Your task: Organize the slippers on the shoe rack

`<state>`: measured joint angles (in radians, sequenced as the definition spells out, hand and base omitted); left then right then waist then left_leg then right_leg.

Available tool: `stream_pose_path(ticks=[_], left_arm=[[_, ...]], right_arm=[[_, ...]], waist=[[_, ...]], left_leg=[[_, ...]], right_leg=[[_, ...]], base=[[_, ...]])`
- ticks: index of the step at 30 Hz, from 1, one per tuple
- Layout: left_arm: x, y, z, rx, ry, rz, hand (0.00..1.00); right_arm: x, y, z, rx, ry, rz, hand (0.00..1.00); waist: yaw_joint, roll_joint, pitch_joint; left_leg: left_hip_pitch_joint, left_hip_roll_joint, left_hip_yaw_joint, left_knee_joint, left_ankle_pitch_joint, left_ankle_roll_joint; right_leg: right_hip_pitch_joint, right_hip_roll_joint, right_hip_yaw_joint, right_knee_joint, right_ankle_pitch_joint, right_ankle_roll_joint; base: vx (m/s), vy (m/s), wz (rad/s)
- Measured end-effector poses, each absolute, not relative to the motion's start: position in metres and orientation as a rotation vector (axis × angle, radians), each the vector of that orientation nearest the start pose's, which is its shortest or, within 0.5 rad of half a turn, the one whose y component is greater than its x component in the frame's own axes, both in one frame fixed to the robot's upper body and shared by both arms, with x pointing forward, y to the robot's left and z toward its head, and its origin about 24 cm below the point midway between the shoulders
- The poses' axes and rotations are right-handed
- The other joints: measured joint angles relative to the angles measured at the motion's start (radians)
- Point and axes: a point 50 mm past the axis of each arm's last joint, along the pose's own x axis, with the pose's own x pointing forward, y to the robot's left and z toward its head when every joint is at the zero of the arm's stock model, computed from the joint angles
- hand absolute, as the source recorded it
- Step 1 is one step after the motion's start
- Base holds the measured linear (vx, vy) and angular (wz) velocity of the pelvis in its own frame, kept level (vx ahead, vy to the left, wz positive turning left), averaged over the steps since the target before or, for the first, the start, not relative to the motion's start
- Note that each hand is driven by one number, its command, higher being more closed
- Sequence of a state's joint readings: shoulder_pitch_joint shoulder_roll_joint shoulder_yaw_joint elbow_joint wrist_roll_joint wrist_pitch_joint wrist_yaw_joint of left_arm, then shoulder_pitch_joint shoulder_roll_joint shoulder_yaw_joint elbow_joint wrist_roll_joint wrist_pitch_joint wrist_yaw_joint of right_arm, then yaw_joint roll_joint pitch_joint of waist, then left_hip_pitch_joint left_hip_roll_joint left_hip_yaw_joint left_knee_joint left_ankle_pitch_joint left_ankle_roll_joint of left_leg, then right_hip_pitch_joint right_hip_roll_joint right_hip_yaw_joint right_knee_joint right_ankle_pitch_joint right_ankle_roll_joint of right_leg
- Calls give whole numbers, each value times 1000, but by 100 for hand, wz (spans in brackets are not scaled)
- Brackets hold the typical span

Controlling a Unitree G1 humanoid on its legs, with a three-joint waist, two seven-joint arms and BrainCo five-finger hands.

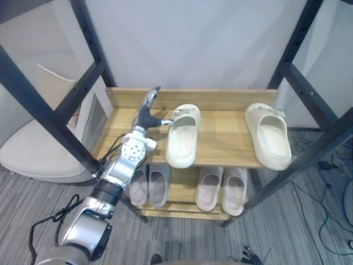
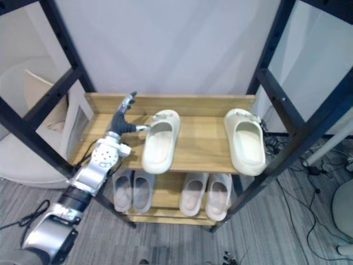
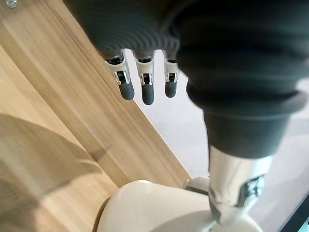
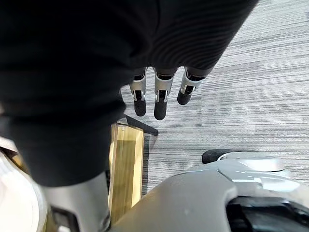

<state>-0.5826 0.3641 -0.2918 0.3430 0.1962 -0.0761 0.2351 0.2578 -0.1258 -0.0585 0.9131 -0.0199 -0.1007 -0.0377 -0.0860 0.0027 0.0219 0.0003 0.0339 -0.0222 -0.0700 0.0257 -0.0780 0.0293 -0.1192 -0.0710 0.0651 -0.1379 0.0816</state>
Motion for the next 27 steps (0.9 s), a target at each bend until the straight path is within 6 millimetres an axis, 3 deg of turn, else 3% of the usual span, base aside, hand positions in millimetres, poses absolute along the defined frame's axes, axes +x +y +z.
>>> stream_pose_path(ticks=[20, 27], left_arm=[[351, 133, 148, 644, -409, -50, 0], [345, 119, 155, 626, -460, -92, 0]], right_arm=[[61, -215, -154, -112, 1047, -200, 0], [63, -216, -153, -115, 1041, -200, 0]], waist=[[-16, 16, 14], [-16, 21, 18]], left_leg=[[0, -5, 0, -10, 1, 1], [0, -5, 0, -10, 1, 1]], right_leg=[[7, -4, -3, -16, 9, -1], [7, -4, -3, -16, 10, -1]], base=[[2, 0, 0], [-5, 0, 0]])
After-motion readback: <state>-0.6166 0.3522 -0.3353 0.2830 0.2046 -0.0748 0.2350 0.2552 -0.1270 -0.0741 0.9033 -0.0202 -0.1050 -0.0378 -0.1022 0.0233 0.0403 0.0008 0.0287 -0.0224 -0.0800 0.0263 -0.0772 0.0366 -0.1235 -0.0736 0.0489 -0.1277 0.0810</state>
